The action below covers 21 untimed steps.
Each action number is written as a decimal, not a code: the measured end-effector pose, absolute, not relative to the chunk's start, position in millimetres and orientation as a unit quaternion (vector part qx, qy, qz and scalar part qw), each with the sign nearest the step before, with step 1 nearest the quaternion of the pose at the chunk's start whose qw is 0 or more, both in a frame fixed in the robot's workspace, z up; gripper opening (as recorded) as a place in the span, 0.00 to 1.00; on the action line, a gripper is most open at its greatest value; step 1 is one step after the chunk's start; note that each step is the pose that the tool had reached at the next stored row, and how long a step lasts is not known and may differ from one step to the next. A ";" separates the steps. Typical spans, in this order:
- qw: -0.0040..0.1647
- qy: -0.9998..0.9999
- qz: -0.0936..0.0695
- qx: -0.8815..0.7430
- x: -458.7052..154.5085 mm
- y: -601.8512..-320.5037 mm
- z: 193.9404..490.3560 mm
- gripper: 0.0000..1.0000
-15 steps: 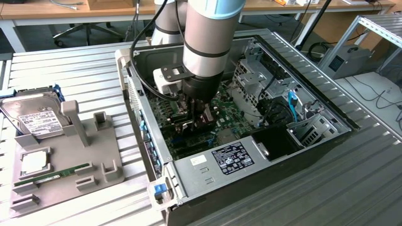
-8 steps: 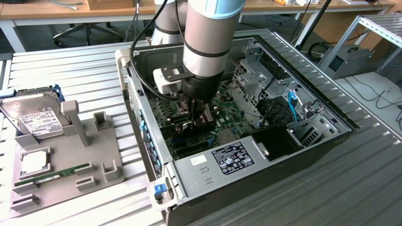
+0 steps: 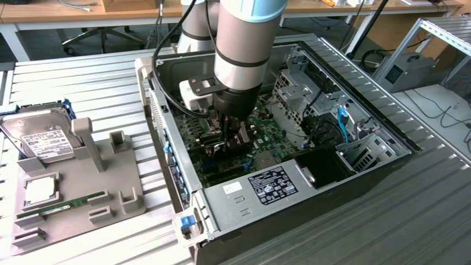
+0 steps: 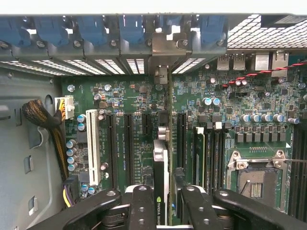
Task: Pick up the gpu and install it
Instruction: 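Insert the gpu into the slot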
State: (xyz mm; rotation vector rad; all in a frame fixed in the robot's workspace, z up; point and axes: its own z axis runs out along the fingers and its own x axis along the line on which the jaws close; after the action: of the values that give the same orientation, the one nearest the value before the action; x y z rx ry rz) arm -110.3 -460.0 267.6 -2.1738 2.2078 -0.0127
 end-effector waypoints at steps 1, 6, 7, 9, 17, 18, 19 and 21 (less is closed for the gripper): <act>0.022 0.712 -0.004 -0.701 -110.5 -460.0 267.7 0.26; 0.025 0.712 -0.007 -0.701 -112.1 -460.1 267.6 0.26; 0.027 0.712 -0.009 -0.701 -112.4 -460.1 267.6 0.26; 0.030 0.712 -0.012 -0.702 -112.5 -460.0 267.6 0.26; 0.041 0.711 -0.023 -0.702 -112.6 -459.9 267.6 0.26; 0.041 0.711 -0.023 -0.702 -112.7 -460.0 267.6 0.26; 0.041 0.711 -0.023 -0.702 -112.9 -459.9 267.6 0.26; 0.042 0.710 -0.024 -0.702 -114.5 -460.0 267.6 0.26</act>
State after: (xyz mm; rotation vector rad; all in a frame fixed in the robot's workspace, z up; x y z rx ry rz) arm -114.5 -460.0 267.6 -2.1482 2.1740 -0.0740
